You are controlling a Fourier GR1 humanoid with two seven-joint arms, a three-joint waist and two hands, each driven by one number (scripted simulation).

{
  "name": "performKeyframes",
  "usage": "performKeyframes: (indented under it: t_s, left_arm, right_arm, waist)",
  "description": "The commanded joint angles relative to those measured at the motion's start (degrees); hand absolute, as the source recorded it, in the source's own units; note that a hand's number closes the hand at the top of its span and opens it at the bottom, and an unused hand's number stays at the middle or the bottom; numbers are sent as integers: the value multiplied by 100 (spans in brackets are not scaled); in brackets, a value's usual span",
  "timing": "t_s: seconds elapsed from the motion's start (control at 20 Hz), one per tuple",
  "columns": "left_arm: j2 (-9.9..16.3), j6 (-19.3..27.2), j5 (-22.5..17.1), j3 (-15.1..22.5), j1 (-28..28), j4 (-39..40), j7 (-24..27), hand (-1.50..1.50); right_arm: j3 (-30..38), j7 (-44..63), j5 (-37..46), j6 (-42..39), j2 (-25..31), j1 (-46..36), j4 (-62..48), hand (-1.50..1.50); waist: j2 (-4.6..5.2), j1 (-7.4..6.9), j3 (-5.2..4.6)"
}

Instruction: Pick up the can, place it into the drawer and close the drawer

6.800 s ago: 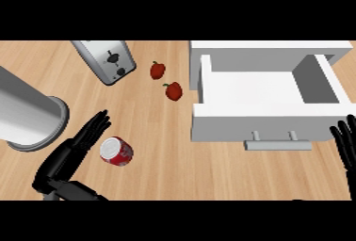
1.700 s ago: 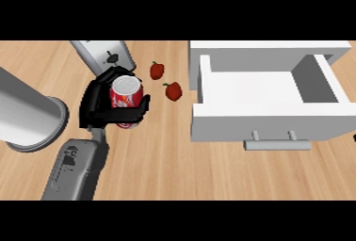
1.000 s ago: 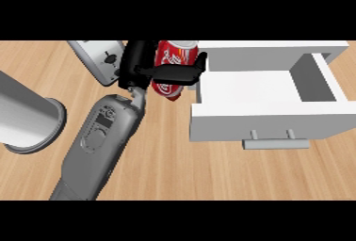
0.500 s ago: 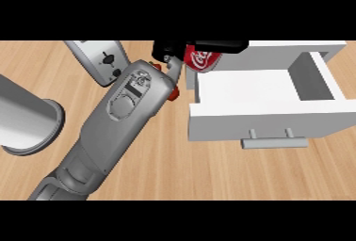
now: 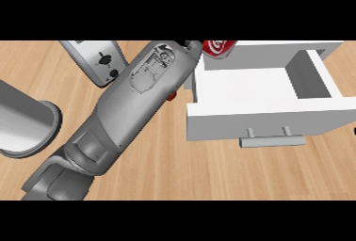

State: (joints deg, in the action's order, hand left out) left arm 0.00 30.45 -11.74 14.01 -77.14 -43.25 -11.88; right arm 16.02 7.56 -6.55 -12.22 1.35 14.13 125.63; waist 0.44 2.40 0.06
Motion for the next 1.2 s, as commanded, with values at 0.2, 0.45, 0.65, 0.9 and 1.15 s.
performKeyframes:
  t_s: [0.2,0.45,0.65,0.9,1.15]
  left_arm:
    - [0,154,-620,401,-620,884,370,150]
    - [0,400,-1096,839,-903,1329,357,150]
    - [0,364,-1234,1086,-705,1525,685,150]
    - [0,429,-1452,1270,-523,1783,1172,150]
    - [0,464,-1560,1497,-890,2108,1011,150]
  right_arm:
    - [-88,-332,223,-70,-50,-60,-381,-150]
    - [11,-171,42,-103,118,-242,-328,-150]
    - [71,79,-13,15,183,-508,-423,-150]
    - [26,234,-110,-35,177,-357,-3,-150]
    - [-334,6,416,213,-54,-751,-454,-150]
  waist:
    - [8,39,5]
    - [45,236,11]
    - [45,174,7]
    - [75,313,7]
    - [117,312,11]
